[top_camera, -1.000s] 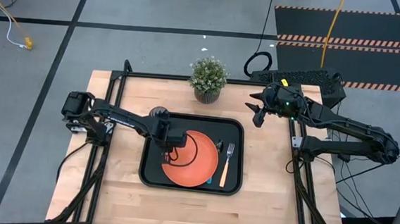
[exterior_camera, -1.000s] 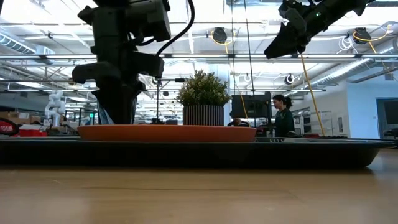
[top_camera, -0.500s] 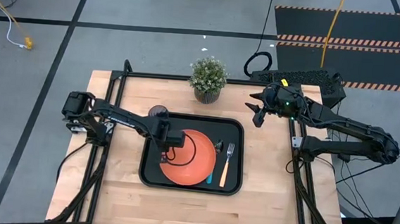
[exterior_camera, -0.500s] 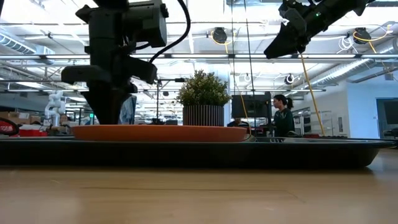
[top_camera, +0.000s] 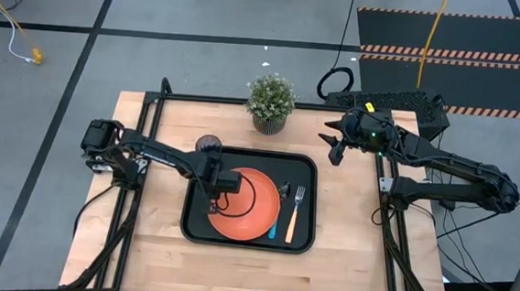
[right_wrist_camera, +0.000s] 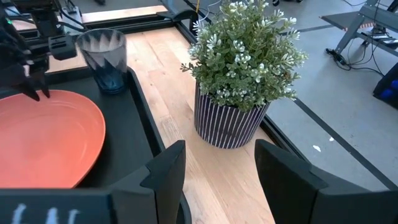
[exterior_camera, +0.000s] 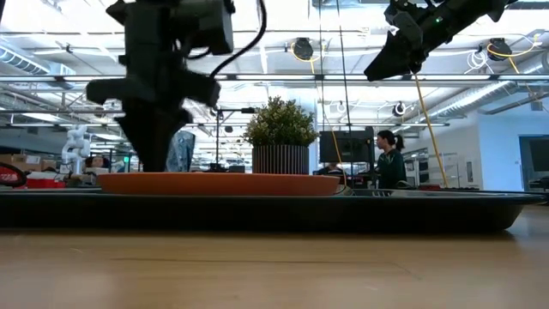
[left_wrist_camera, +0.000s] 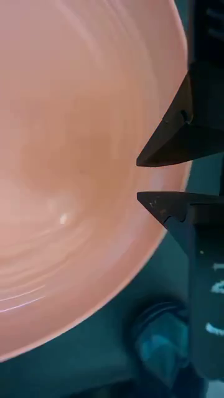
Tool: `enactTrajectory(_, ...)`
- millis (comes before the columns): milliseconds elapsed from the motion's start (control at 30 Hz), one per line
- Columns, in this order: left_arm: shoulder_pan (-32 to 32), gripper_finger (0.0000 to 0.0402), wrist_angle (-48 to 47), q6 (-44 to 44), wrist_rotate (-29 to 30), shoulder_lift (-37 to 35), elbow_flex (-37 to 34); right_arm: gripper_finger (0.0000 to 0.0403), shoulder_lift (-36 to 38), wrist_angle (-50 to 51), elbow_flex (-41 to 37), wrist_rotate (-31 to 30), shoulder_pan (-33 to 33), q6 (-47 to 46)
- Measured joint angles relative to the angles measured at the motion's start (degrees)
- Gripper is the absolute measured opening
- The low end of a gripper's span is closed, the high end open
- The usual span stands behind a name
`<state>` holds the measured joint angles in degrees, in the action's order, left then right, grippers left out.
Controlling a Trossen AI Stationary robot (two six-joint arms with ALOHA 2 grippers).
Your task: Pick and place plate/cup/fork/spoon on tray
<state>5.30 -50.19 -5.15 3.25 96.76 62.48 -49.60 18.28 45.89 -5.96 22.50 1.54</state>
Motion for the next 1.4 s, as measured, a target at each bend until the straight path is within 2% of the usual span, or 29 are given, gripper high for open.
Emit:
enactTrajectory(300, 3.50, 0.0078, 0.42, -0.51, 0.46, -0.08, 7.47, 0.0183, 0.00, 0.02, 0.00, 0.00, 0.01, 0.02)
enactTrajectory(567, 5.92, 0.0078, 2.42, -2.04, 0.74, 0.27, 8.21, 0.0183, 0.00, 0.07, 0.00, 0.00, 0.00, 0.00)
enactTrajectory(800, 9.03, 0.0078, 2.28, -8.05, -1.73, 0.40, 3.47, 0.0183, 0.00, 0.17, 0.00, 0.00, 0.00, 0.00)
enactTrajectory(1000, 10.71, 0.0078, 3.94, -12.55, -1.40, 0.40, -0.49, 0.0183, 0.00, 0.23, 0.00, 0.01, 0.00, -0.42)
enactTrajectory(1400, 10.68, 0.0078, 2.18, -14.69, 0.76, 0.40, -2.97, 0.0183, 0.00, 0.00, 0.00, 0.02, 0.00, -0.12)
